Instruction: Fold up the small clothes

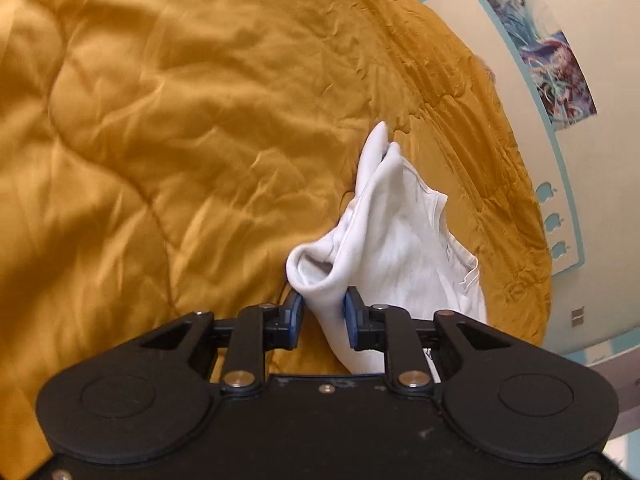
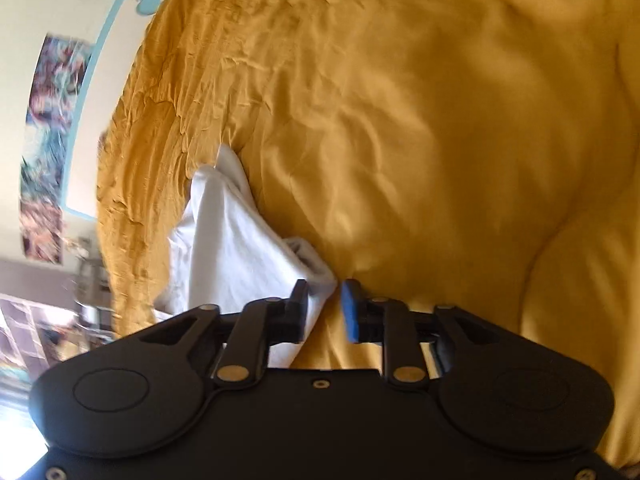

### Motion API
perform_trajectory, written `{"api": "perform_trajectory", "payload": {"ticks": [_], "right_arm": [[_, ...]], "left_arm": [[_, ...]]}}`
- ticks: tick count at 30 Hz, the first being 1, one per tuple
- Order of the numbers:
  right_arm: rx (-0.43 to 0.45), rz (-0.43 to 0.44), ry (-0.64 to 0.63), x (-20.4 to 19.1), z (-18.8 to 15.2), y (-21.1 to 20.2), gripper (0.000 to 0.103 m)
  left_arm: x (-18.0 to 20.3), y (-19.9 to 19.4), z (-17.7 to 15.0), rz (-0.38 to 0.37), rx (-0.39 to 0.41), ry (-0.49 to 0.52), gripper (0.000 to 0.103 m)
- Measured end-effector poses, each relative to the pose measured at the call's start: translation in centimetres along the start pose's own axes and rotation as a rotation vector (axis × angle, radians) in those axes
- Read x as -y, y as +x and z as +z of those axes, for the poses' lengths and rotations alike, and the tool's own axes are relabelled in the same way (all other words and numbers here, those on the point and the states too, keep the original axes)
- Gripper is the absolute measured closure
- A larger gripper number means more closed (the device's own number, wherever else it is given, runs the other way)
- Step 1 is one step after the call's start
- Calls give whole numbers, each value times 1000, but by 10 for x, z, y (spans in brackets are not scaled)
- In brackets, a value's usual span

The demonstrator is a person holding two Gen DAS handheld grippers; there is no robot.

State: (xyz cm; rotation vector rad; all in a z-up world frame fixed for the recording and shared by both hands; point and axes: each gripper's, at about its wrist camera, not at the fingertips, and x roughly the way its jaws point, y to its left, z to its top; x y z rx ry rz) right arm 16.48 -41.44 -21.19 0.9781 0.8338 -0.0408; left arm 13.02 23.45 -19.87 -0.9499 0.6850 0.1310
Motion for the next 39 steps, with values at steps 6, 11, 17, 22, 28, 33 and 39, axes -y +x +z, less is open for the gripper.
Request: {"api": "perform_trajectory", "payload": {"ticks": [6,11,17,22,28,33,39], "right_arm": [[73,-43,-518,-96,28,17,59],[30,-54,-871,-165,41,79,58],[-2,-126,-1048,-195,52,135,55],[-73,-160,-1073,-198,58,168,55],[-89,-167,-1085,-199,55,184,55],[-102,-174,-1098,-198,52,190,56],[-35,-164,-1054,-194,54,183,91]], "left_arm": [[65,19,45,93,41,426,69],[94,70,79,75,42,506,64],[108,120,92,155,14,612,59],[115,148,94,173,-36,673,58],[124,169,99,177,-30,709,58],[133,186,100,146,-68,722,63],[136,188,99,145,-19,711,98]]}}
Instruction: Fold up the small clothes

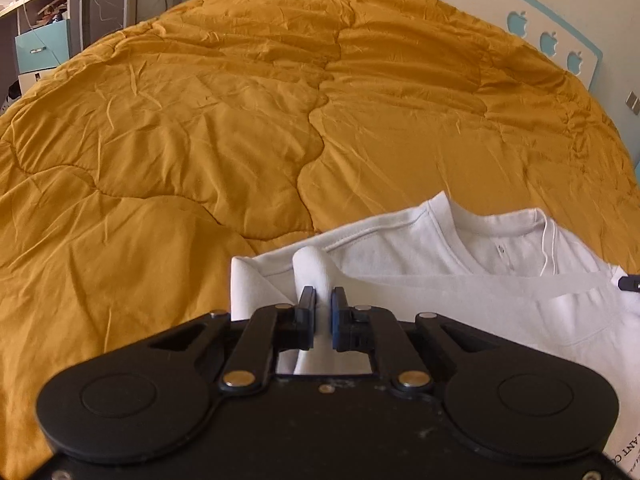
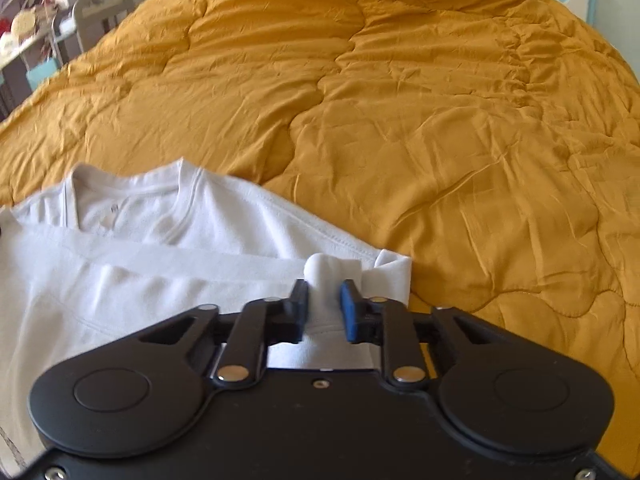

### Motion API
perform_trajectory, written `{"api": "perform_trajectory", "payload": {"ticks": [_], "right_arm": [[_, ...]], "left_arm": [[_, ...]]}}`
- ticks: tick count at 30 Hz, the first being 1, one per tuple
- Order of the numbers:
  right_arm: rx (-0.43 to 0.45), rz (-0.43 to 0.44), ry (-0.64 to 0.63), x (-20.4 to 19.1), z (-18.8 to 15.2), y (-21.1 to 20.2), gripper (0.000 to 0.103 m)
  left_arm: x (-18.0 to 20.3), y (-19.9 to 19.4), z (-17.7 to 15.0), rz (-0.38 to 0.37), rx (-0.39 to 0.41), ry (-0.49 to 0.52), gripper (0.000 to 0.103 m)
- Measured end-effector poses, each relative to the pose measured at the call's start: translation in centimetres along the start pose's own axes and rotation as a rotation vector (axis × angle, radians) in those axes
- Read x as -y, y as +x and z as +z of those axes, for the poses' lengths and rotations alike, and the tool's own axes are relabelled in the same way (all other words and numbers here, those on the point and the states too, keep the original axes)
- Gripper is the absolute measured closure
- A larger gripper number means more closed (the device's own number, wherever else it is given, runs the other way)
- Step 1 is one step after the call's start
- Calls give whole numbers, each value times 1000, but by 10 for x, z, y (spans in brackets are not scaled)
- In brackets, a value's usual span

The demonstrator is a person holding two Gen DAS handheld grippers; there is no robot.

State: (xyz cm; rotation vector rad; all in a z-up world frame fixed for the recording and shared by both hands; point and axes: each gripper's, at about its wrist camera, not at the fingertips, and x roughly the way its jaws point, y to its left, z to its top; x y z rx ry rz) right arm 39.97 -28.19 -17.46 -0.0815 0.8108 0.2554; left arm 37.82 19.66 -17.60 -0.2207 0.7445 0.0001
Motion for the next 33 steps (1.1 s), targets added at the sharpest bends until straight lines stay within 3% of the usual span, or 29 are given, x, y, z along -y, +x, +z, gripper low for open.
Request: {"api": "perform_trajectory", "payload": {"ticks": [4,9,14,16,18,21,24,25,26,27,29,31,33], "right_arm": [[104,-20,74,6,1,-15,98],[51,-64,141,17,3,7,102],[71,51,235,27,-2,-3,96],[85,65,187,23,-3,-9,70],[92,76,146,20,-2,-9,56],[83,94,131,15,0,-4,57],[-29,29,69,7,0,18,57],[-49,23,60,5,-2,23,68],[-45,42,59,6,-4,24,84],[-34,47,65,6,-4,22,92],[31,31,95,8,-3,9,93],[81,-11,111,11,-1,0,93],[63,-35,123,16,-1,5,94]], "left_arm": [[-5,-25,-4,41,148,-55,98],[-24,2,-10,69,38,-162,97],[-25,10,-7,64,7,-142,92],[-26,10,-6,53,5,-121,92],[-26,10,-7,52,4,-108,91],[-25,9,-10,54,5,-108,91],[-22,12,-9,60,-6,-107,88],[-21,12,-9,57,-9,-110,86],[-21,12,-8,56,-7,-110,86],[-20,11,-6,52,1,-106,86],[-18,3,-5,43,47,-100,96],[-18,-3,-5,41,92,-100,97],[-17,3,-6,67,81,-84,97]]}}
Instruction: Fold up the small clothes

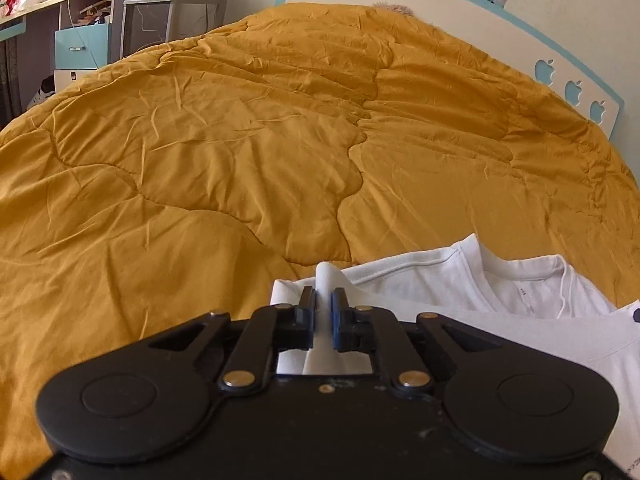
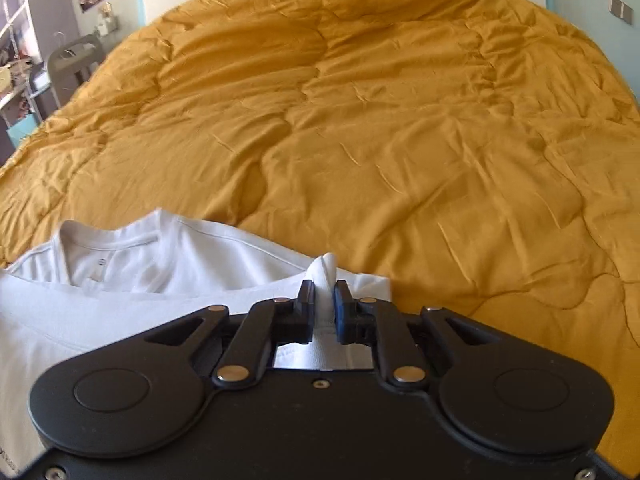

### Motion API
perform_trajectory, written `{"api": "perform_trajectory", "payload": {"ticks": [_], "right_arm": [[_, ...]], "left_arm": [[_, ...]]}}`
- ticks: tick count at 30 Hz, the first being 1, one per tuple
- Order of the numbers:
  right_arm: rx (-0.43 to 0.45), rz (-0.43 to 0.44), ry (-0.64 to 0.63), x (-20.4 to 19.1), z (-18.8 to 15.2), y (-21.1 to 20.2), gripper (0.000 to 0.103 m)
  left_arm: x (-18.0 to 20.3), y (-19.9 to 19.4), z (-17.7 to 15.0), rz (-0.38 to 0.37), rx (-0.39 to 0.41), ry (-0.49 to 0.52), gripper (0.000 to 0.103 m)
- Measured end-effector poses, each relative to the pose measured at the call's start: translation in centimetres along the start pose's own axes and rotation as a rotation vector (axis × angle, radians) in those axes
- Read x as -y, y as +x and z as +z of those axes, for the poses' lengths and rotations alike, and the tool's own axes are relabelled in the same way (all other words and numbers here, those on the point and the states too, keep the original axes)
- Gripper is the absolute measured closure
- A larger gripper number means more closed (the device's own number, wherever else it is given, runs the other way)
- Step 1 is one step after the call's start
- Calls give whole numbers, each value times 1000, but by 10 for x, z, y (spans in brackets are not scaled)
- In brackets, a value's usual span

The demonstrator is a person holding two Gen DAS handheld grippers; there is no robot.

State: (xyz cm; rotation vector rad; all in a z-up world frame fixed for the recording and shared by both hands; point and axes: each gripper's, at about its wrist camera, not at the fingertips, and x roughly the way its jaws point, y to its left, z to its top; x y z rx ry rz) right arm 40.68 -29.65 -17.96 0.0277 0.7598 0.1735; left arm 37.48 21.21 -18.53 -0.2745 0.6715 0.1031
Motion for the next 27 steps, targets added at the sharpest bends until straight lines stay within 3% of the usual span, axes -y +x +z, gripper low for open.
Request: {"api": "perform_trajectory", "payload": {"ticks": [3,7,8,10,13,16,19,23,27], "right_arm": [[-62,-30,18,2,-4,22,94],[-84,-66,-78,-8,-11,31,93],[-78,-71,-91,-9,-10,28,92],[-52,-72,-80,-9,-5,12,80],[59,-1,-31,-6,-7,-38,74],[78,57,68,2,-30,-88,62],[47,96,116,10,-70,-122,61],[-12,55,16,7,-109,-138,61],[-55,21,19,14,-126,-130,56]], "left_arm": [[2,16,-7,39,-49,10,96],[1,19,-5,45,-81,14,87],[-1,14,-2,38,-79,10,83],[-4,-6,3,31,-51,13,79],[-7,-54,-3,-21,-10,29,79],[-14,-109,-32,-57,20,-5,73],[-25,-145,-69,-59,-11,-44,72],[-45,-164,-114,-38,-88,-135,72],[-52,-166,-138,-43,-107,-205,72]]}}
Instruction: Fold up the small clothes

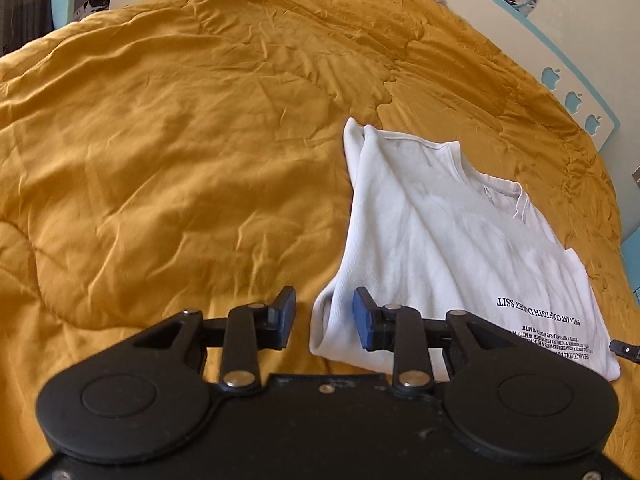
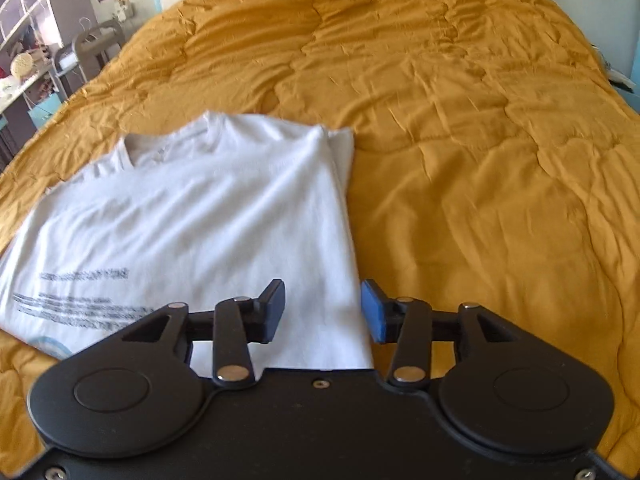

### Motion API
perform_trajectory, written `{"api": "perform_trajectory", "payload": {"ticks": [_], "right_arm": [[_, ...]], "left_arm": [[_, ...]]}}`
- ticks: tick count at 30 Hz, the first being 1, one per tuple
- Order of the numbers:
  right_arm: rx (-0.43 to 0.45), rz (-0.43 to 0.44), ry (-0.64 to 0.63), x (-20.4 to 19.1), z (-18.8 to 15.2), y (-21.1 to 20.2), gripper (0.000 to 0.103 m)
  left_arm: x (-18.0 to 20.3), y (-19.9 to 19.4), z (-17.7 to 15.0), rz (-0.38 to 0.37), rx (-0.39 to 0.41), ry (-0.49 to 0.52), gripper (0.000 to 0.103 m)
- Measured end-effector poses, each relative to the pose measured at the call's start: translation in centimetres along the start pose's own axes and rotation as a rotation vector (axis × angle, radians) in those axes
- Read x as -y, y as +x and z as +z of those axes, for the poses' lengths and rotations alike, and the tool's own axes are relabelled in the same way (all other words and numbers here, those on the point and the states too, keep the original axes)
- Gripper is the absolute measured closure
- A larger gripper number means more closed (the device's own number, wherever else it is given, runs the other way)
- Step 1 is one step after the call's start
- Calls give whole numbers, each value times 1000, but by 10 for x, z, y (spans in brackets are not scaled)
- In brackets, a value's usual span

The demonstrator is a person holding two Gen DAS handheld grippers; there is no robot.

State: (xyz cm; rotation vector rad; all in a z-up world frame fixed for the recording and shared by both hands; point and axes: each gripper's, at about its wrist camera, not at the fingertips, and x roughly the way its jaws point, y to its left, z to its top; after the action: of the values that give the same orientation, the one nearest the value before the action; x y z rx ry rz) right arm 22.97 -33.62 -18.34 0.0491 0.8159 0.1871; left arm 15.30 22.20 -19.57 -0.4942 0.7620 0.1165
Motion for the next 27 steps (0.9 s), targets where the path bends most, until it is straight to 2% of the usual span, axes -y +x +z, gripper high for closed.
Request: {"api": "perform_trajectory", "payload": {"ticks": [1,5,6,9,12,16,27], "right_arm": [[-11,-13,3,1,-3,3,53],[-43,-33,54,7,-11,12,52],[-34,-35,62,7,-13,12,53],[-45,-11,83,6,-13,14,74],[-46,-27,48,-1,-13,15,77],[-47,-21,53,2,-11,13,84],[-41,-25,44,1,-12,11,86]], "left_arm": [[0,1,-3,-1,1,-10,72],[8,6,-8,-5,-25,-31,71],[11,7,-10,0,-34,-25,66],[25,11,-8,23,-47,41,63],[30,13,-7,35,-53,78,65],[25,14,-5,29,-58,41,66],[29,17,-5,48,-56,69,66]]}}
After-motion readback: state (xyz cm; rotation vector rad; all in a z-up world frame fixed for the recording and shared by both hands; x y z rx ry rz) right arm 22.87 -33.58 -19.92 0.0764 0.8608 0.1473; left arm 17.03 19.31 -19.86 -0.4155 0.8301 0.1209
